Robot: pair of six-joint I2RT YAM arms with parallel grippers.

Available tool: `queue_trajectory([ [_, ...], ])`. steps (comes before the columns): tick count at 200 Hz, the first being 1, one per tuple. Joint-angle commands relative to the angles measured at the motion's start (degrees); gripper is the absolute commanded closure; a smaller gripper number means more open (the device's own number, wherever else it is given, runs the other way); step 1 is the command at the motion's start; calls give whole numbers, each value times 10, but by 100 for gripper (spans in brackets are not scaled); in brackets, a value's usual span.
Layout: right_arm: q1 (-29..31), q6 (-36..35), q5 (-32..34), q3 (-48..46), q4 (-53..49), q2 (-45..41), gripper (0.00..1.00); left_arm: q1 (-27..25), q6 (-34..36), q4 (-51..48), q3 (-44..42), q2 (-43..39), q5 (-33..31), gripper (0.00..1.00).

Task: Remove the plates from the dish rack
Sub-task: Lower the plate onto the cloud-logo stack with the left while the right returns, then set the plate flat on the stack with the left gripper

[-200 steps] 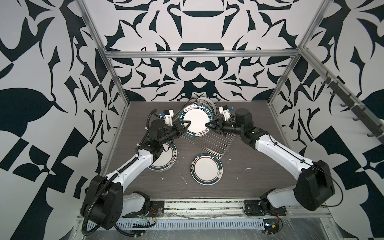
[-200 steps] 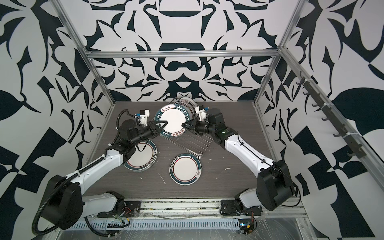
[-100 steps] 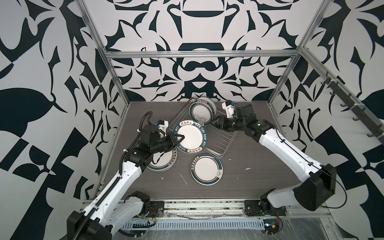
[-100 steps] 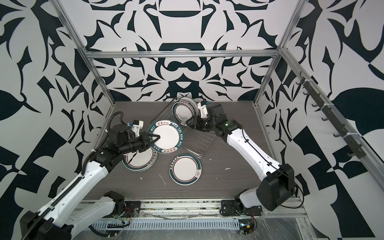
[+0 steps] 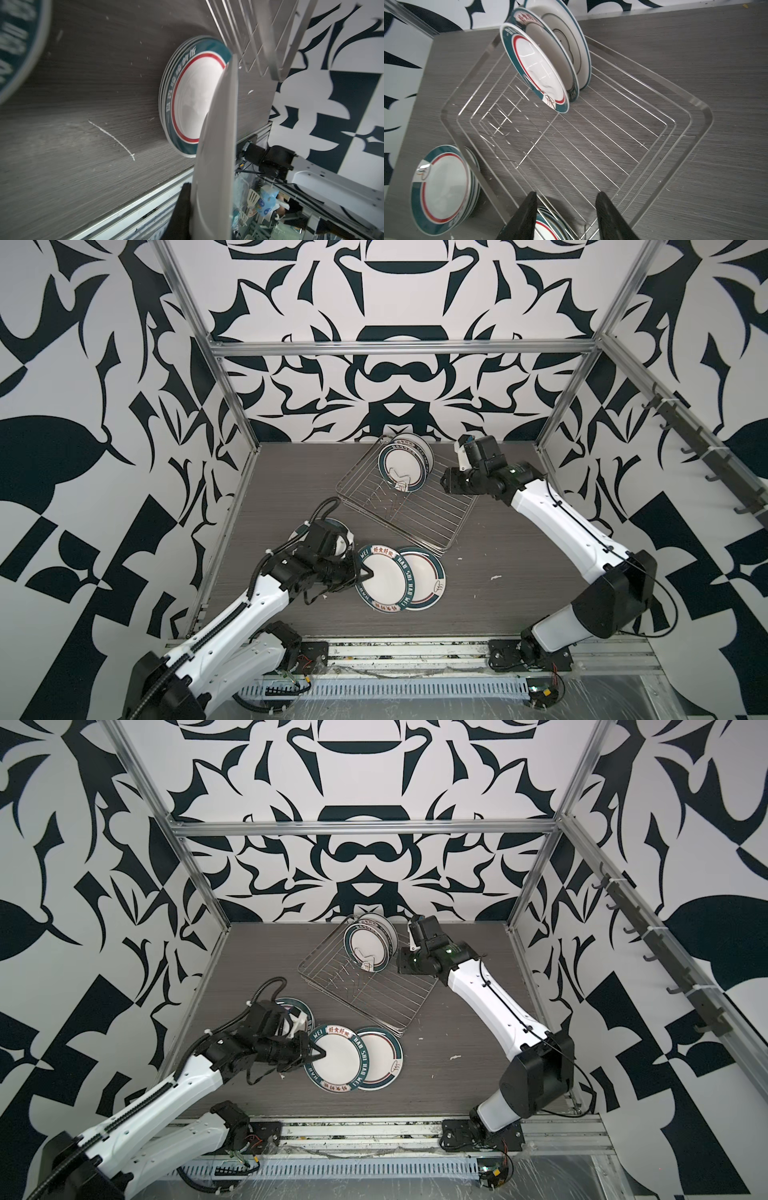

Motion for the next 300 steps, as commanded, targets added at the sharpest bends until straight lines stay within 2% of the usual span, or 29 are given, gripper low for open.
queue_trajectory([
  [1, -1, -23, 38, 25, -10, -8, 50, -35, -16, 60, -1, 28, -21, 100],
  [39, -2, -33, 42, 33, -15, 5, 50, -42, -27, 108, -11, 74, -25, 97],
  [69, -3, -40, 28, 35, -16, 14, 50, -47, -25, 109, -1, 98, -36, 86],
  [86, -2, -44, 23, 33, -14, 15, 50, -50, -27, 112, 2, 110, -41, 83],
  [125, -3, -50, 9, 24, -7, 17, 50, -55, -29, 119, 7, 134, -45, 69],
  [164, -3, -58, -14, 33, -18, 28, 50, -55, -33, 71, 38, 174, -64, 59],
  [211, -3, -63, -28, 27, -16, 33, 50, -56, -31, 30, 76, 227, -78, 54],
  [300, -2, -88, -51, 14, -12, 29, 50, -58, -20, 0, 145, 301, -84, 53],
])
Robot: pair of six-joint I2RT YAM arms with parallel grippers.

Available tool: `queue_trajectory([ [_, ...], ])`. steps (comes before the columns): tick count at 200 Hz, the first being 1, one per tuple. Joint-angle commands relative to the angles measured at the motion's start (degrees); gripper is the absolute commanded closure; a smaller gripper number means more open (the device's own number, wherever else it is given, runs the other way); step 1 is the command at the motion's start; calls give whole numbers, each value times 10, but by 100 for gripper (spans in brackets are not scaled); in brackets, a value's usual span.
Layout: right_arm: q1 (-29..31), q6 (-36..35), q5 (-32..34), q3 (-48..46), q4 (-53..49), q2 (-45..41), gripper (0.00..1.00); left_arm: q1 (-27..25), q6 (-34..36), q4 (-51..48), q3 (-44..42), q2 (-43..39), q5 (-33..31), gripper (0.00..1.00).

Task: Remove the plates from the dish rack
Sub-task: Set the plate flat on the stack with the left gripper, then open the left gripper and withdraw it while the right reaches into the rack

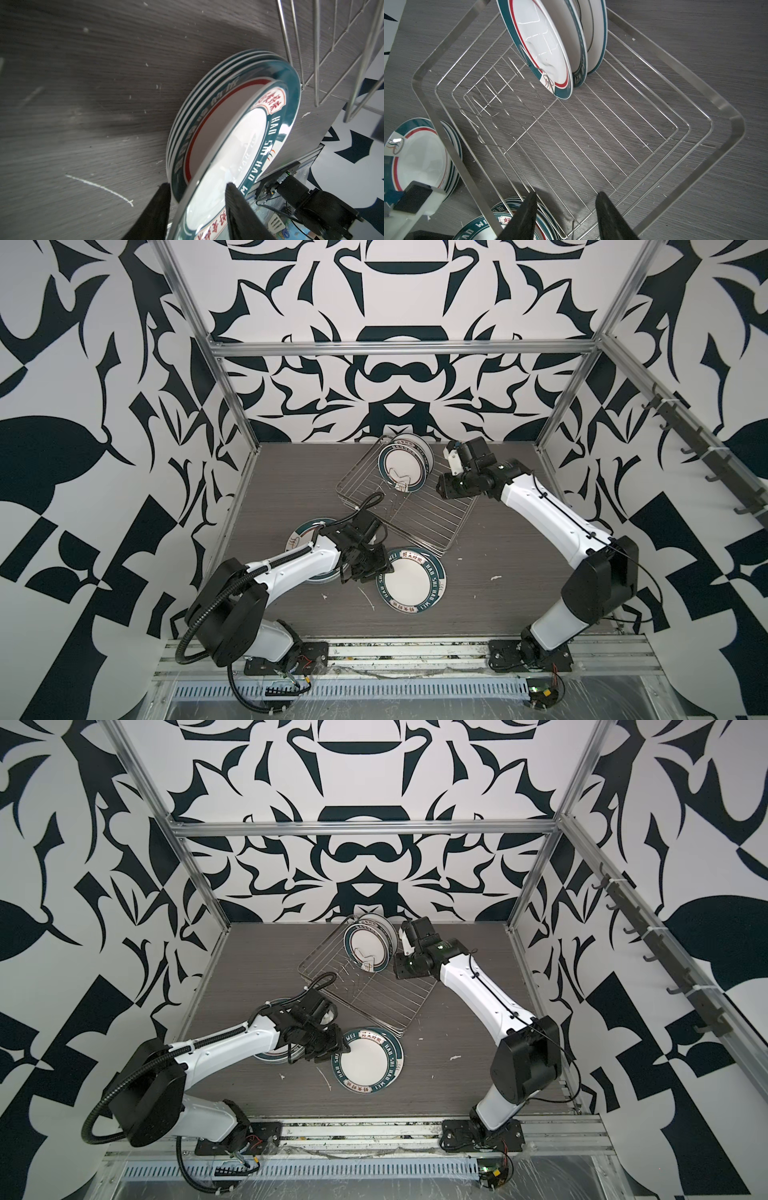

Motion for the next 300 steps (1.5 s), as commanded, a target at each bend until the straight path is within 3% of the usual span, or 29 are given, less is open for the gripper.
queue_trajectory([
  [1, -1, -15, -14, 0, 3, -16, 50, -4, 6, -24, 24, 19, -7, 53],
  [106, 9, -46, -58, 19, -17, 18, 49, -5, 22, -87, 73, 37, -55, 38],
  [147, 26, -67, -49, 47, -12, 37, 51, -4, 30, -108, 83, 28, -75, 37],
  [168, 29, -73, -35, 65, -1, 50, 53, 2, 37, -127, 85, 5, -114, 32],
  [198, 31, -96, 4, 102, 20, 79, 53, 46, 56, -131, 76, -47, -128, 28],
  [253, 29, -175, 57, 233, 32, 192, 52, 145, 75, -63, 33, -153, -89, 22],
  [300, 17, -208, 76, 356, 18, 288, 52, 184, 83, -23, 10, -196, -93, 16],
])
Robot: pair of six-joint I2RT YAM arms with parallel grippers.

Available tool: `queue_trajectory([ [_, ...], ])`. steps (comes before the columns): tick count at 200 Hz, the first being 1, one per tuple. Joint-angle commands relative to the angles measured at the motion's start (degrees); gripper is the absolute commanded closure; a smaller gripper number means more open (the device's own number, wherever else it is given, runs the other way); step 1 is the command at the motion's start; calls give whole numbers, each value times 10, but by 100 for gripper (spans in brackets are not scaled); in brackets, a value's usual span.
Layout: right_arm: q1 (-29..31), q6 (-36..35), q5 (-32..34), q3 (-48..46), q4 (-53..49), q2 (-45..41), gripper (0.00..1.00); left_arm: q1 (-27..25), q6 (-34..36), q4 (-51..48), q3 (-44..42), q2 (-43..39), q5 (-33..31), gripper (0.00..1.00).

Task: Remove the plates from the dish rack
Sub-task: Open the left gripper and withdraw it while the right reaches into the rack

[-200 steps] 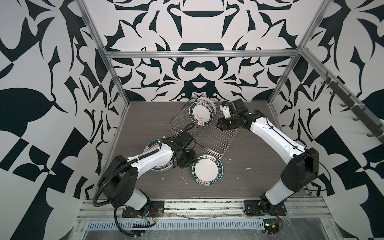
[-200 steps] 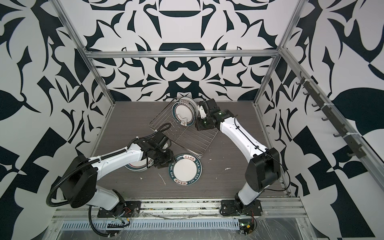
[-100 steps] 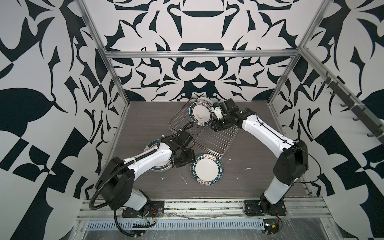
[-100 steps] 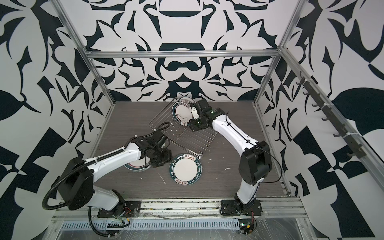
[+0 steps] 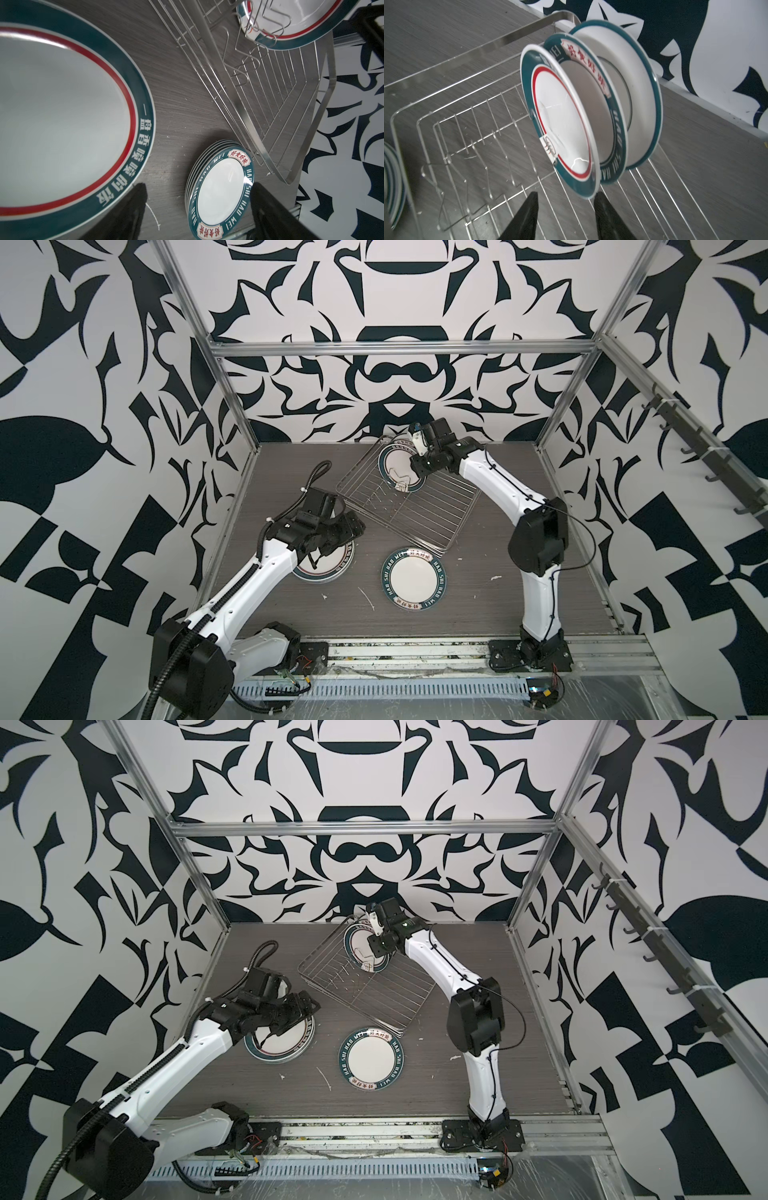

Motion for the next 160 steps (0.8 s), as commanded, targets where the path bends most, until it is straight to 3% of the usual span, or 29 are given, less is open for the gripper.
queue_trajectory([
  [1, -7, -32, 21, 62, -4, 14, 52, 14, 9, 26, -16, -20, 3, 16],
  [52, -9, -47, 21, 97, -14, 40, 52, 25, 8, 50, -30, -39, -20, 11],
  [127, -24, -62, -39, 118, -18, 72, 54, 27, -3, 76, -43, -41, -21, 8],
  [160, -34, -76, -52, 154, -40, 101, 70, 27, -14, 86, -53, -45, -11, 1],
])
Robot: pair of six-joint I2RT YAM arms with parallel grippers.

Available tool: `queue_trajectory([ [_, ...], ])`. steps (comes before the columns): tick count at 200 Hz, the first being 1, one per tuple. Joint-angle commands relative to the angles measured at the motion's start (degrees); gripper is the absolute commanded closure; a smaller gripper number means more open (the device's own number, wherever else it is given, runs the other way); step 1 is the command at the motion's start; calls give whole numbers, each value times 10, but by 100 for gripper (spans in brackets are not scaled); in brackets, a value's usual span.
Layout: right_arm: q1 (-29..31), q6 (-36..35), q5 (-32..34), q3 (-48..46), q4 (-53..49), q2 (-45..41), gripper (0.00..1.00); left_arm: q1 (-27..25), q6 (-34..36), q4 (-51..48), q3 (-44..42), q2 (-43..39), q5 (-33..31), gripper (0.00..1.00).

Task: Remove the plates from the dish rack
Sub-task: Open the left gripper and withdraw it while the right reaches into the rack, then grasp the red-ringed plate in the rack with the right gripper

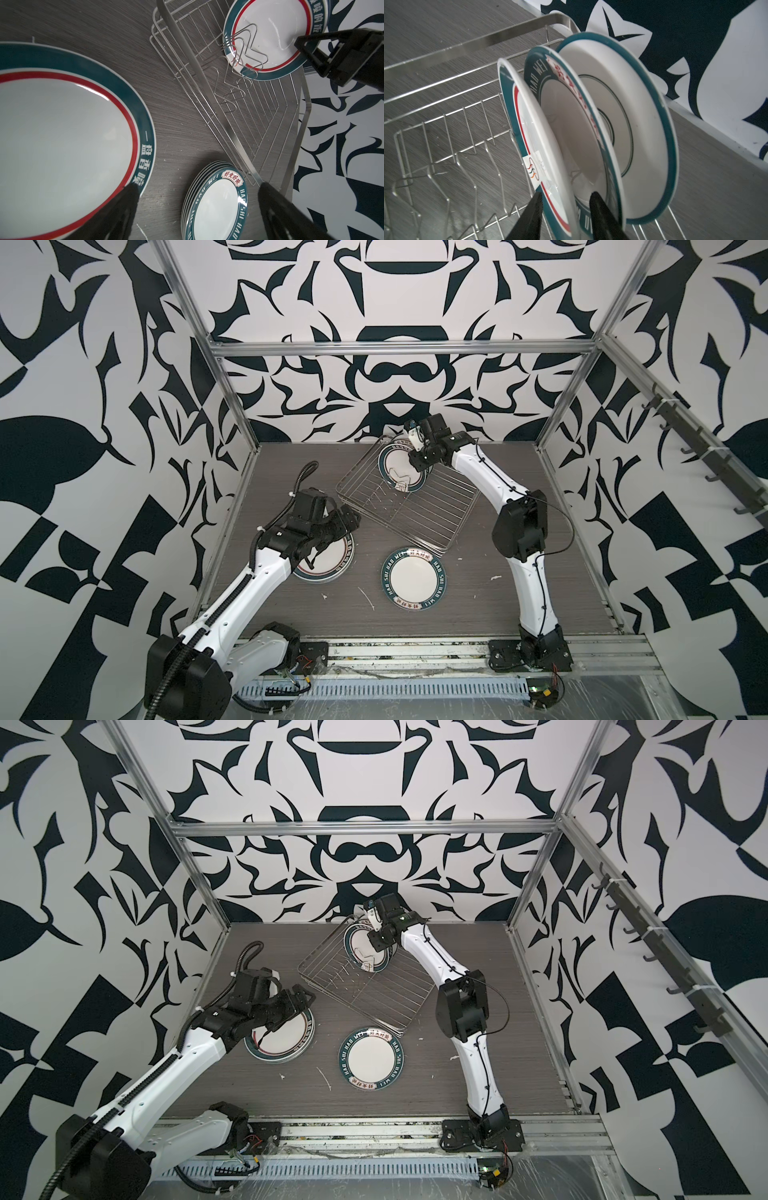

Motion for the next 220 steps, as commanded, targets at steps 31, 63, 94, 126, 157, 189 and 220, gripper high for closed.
queue_trajectory([
  [31, -13, -66, -22, 46, -25, 13, 85, 2, -9, 23, -22, -5, 31, 1],
  [63, -16, -125, -13, 37, -27, 16, 94, 2, -17, 27, -31, -5, 38, 1],
  [94, -19, -173, 22, 34, -32, 13, 100, 1, -33, 43, -47, -17, 46, 1],
  [126, -19, -205, 52, 37, -35, 14, 100, 2, -34, 44, -50, -19, 47, 1],
  [157, -17, -216, 78, 18, -22, 5, 100, 1, -33, 48, -49, -15, 53, 1],
  [189, -15, -193, 43, -24, 4, -29, 100, 2, -26, 53, -50, -11, 57, 1],
  [220, -14, -160, 12, -92, 64, -86, 100, 2, -22, 59, -47, 0, 58, 1],
])
